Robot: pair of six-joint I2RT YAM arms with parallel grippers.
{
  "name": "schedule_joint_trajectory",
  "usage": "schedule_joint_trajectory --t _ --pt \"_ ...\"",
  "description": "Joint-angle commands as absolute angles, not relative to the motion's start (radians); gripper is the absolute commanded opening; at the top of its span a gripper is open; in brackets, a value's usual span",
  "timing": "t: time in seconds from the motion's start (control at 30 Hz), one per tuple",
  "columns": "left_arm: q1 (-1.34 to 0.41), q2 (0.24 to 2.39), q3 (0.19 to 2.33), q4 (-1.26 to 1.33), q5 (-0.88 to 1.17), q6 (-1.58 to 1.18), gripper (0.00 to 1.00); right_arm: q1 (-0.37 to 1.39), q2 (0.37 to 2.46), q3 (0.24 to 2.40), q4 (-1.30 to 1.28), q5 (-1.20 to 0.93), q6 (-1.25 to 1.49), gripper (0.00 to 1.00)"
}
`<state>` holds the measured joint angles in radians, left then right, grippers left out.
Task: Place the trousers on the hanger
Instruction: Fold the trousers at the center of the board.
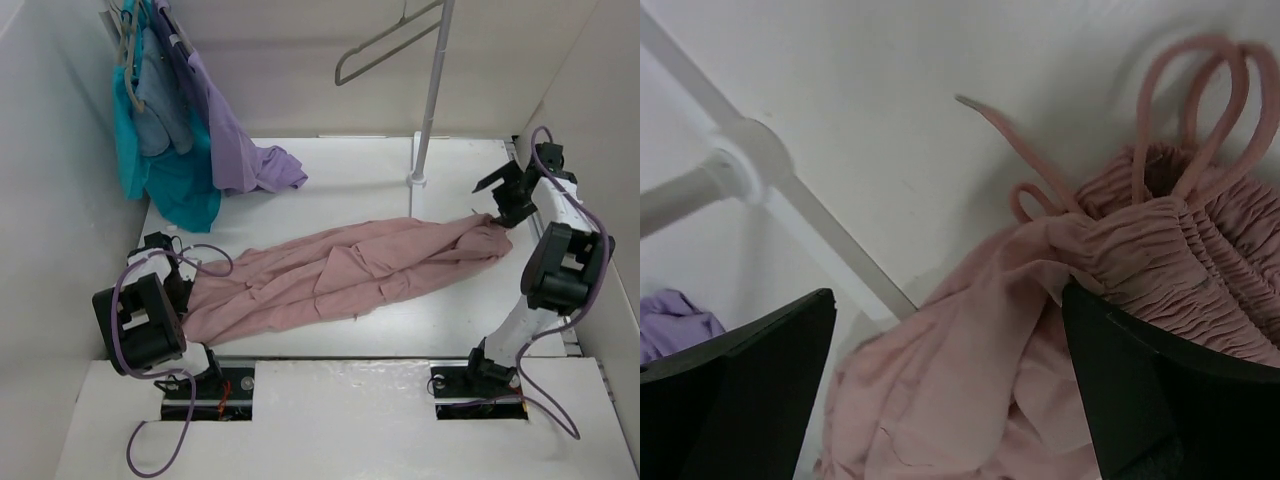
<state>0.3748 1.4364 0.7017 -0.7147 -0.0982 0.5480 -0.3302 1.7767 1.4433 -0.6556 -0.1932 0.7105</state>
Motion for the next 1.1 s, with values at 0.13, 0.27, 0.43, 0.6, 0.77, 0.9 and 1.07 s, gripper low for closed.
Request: schedule_joint_trajectory --t 0.13,0.27,0.43,0.6,0.77,0.9,1.07 --pt "0.385 1.480 0.644 -0.518 -0.049 0.551 0.00 -0.313 1.839 1.470 -0.765 -0.270 0.657 0.99" --pt "0.385 1.480 0.644 -0.518 -0.049 0.551 0.00 -0.313 1.894 1.456 -0.749 -0.270 0.657 0.95" --pt "0.385 1.471 0.653 -0.528 -0.058 0.551 0.00 -0.322 1.982 1.456 -0.713 -0.333 0.604 0.35" --pt "0.385 1.453 0.653 -0.528 -0.067 0.551 0.00 -0.356 1.993 1.456 -0.703 -0.333 0.578 0.00" --pt "0.385 1.453 0.663 -0.528 -0.067 0.551 0.00 -0.356 1.931 1.468 -0.678 -0.345 0.569 0.00" --pt "0.385 1.462 0.663 -0.528 -0.067 0.551 0.00 -0.298 1.899 1.567 -0.601 -0.388 0.523 0.00" --pt "0.385 1.471 0.672 -0.537 -0.078 0.551 0.00 -0.155 1.838 1.672 -0.449 -0.511 0.378 0.00"
